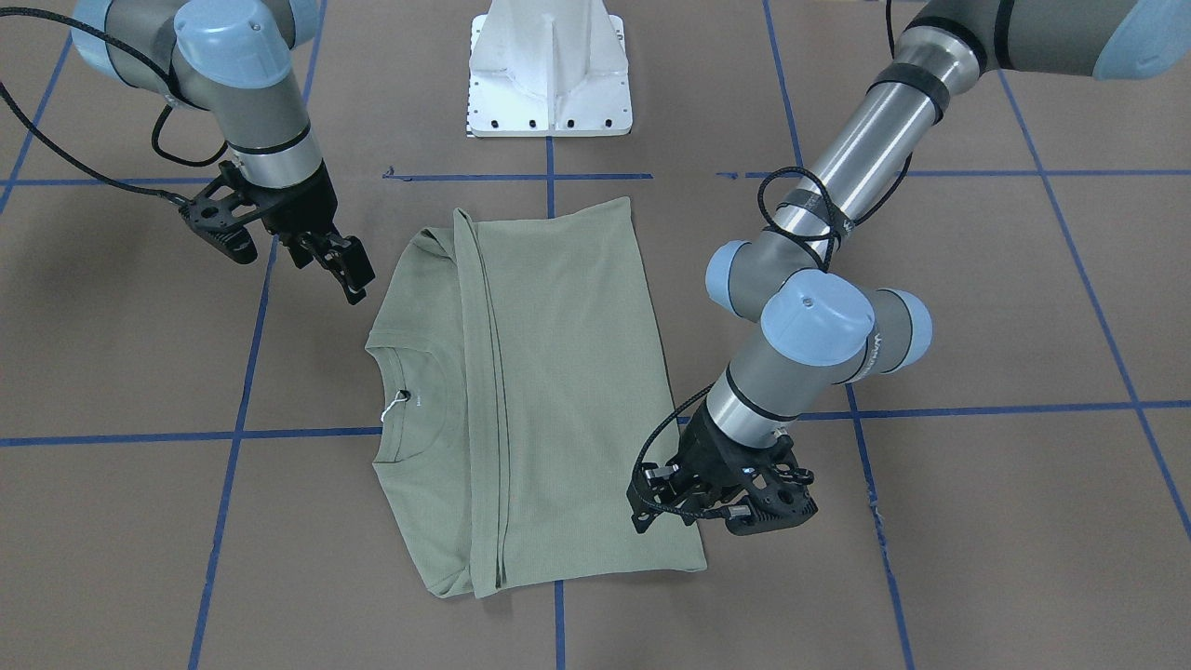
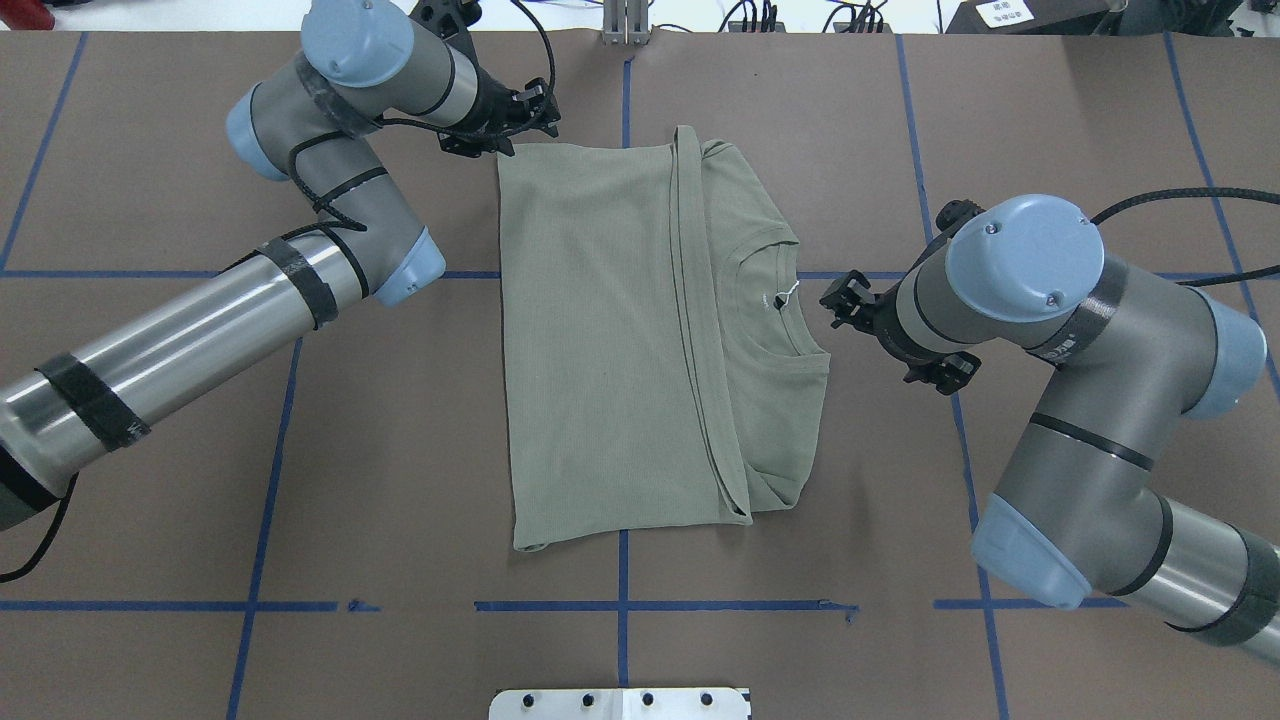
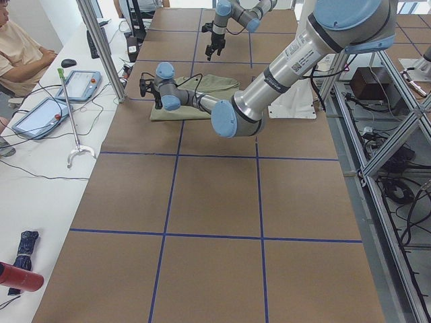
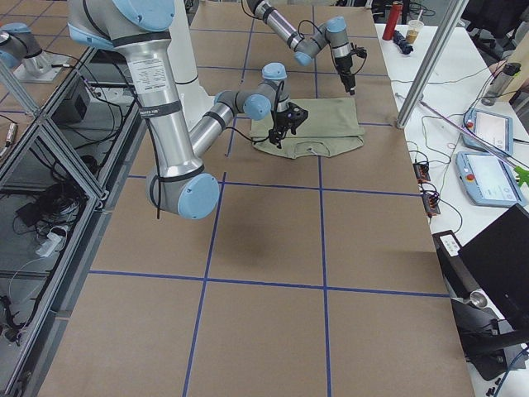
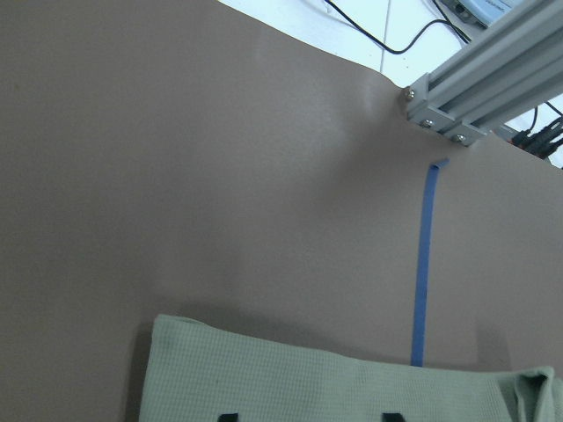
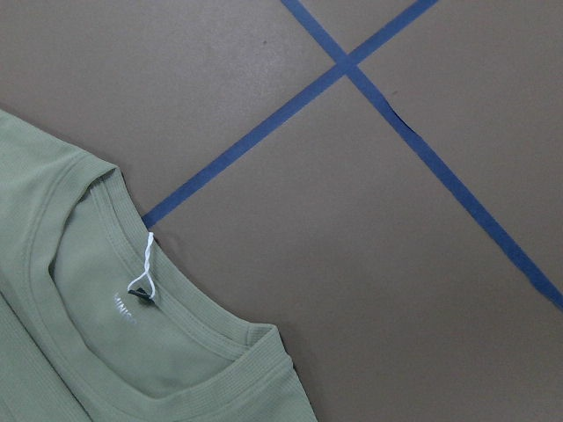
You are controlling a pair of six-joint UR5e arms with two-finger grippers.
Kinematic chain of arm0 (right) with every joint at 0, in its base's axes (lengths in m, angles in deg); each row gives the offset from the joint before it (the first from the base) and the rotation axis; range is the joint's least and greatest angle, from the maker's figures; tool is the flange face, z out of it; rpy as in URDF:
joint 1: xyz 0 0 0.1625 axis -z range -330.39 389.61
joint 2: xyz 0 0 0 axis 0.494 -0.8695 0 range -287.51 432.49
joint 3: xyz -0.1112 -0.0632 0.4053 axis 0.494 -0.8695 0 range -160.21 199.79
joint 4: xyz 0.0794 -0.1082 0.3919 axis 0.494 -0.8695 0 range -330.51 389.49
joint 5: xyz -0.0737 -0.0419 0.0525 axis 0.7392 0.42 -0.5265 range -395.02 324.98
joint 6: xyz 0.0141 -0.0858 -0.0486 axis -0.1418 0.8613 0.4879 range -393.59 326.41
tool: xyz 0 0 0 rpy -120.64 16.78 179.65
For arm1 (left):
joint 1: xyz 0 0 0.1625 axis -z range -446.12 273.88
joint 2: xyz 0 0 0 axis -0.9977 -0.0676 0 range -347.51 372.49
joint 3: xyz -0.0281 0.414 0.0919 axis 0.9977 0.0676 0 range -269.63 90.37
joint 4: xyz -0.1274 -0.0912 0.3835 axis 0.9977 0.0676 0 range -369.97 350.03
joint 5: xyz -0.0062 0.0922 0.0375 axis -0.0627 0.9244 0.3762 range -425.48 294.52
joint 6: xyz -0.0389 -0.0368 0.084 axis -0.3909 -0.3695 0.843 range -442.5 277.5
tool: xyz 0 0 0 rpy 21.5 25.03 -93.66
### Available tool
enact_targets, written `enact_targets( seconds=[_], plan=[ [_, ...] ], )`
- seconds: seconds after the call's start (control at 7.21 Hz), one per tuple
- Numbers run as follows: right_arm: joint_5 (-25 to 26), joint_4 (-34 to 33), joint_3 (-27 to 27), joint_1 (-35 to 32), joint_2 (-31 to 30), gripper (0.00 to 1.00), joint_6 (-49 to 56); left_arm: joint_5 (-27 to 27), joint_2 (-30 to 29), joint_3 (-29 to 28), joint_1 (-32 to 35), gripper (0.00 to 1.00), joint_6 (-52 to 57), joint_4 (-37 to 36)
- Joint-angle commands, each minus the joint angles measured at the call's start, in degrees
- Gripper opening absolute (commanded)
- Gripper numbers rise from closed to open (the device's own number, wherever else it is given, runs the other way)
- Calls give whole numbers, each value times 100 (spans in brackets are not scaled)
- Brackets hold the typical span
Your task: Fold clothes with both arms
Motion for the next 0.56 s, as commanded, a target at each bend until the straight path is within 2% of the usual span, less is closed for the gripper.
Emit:
enact_targets(
  seconds=[0.0, 0.28, 0.42],
  plan=[
    [12, 6, -43, 23, 35, 100, 80, -101, 95, 138, 107, 71, 224, 6],
    [91, 121, -122, 127, 175, 100, 335, -757, 856, 950, 204, 72, 293, -46],
    [109, 103, -193, 355, 359, 100, 632, -777, 1078, 1155, 222, 72, 329, -47]
  ],
)
